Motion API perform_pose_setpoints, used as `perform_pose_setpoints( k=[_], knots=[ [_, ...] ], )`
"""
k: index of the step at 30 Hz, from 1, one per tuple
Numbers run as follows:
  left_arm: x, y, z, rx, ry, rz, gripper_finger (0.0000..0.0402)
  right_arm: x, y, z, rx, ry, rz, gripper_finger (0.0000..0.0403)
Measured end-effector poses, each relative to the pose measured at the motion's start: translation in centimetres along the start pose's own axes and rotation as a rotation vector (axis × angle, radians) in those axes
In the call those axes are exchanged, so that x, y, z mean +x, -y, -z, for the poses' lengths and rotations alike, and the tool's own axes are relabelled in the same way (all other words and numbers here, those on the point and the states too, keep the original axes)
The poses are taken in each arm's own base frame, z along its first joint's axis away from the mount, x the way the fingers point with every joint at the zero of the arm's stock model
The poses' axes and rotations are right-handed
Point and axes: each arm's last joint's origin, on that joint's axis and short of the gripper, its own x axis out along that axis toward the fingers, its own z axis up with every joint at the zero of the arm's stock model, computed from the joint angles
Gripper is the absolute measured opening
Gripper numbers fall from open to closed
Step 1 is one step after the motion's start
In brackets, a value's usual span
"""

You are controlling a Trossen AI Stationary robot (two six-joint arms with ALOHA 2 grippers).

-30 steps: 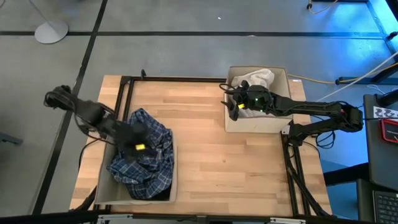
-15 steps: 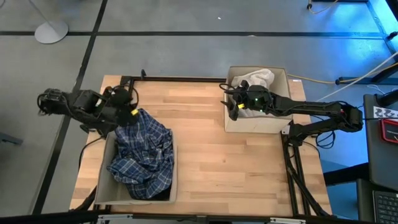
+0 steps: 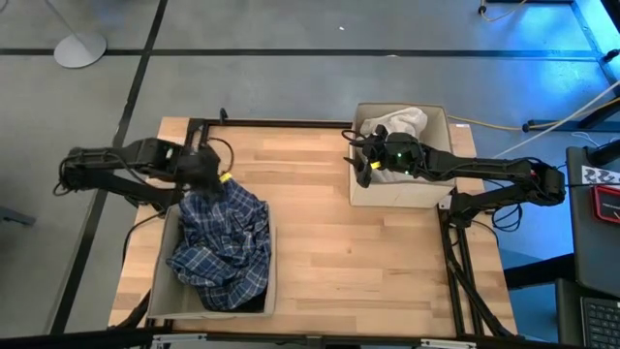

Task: Sort clothes
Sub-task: Put the blue polo shirt into the left laundry organizer

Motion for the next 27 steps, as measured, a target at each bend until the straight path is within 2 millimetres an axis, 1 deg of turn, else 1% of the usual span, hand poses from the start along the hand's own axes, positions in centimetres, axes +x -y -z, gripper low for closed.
perform_pose_setpoints(
  k=[3,6,8,9,13,17,22,25,27],
  knots=[
    [-0.5,1.4,-0.9,0.07,0.024,0.308,0.0129,0.0,0.0,0.0,0.0,-0.001,0.0,0.0238],
    [-1.5,2.5,-1.8,0.104,0.097,0.603,0.0129,0.0,0.0,0.0,0.001,-0.002,-0.001,0.0238],
    [-2.2,3.1,-2.1,0.123,0.137,0.726,0.0129,0.0,0.0,0.0,0.001,-0.002,-0.001,0.0238],
    [-2.5,3.3,-2.1,0.129,0.137,0.76,0.0129,0.0,0.0,0.0,0.001,-0.002,-0.001,0.0238],
    [-2.3,4.5,-1.1,0.134,0.037,0.769,0.0129,0.0,0.0,0.0,0.001,-0.003,-0.001,0.0238],
    [-0.8,6.6,0.7,0.101,-0.084,0.741,0.0129,0.0,0.0,0.0,0.002,-0.003,-0.001,0.0238],
    [1.4,9.8,3.4,0.08,-0.157,0.65,0.0129,0.0,0.0,0.1,0.003,-0.014,-0.002,0.0238],
    [2.4,12.1,5.6,0.103,-0.167,0.609,0.0129,-0.1,0.0,0.1,0.005,-0.022,-0.003,0.0238],
    [3.0,13.3,6.9,0.115,-0.163,0.571,0.0129,-0.1,0.0,0.1,0.007,-0.019,-0.003,0.0238]
  ],
)
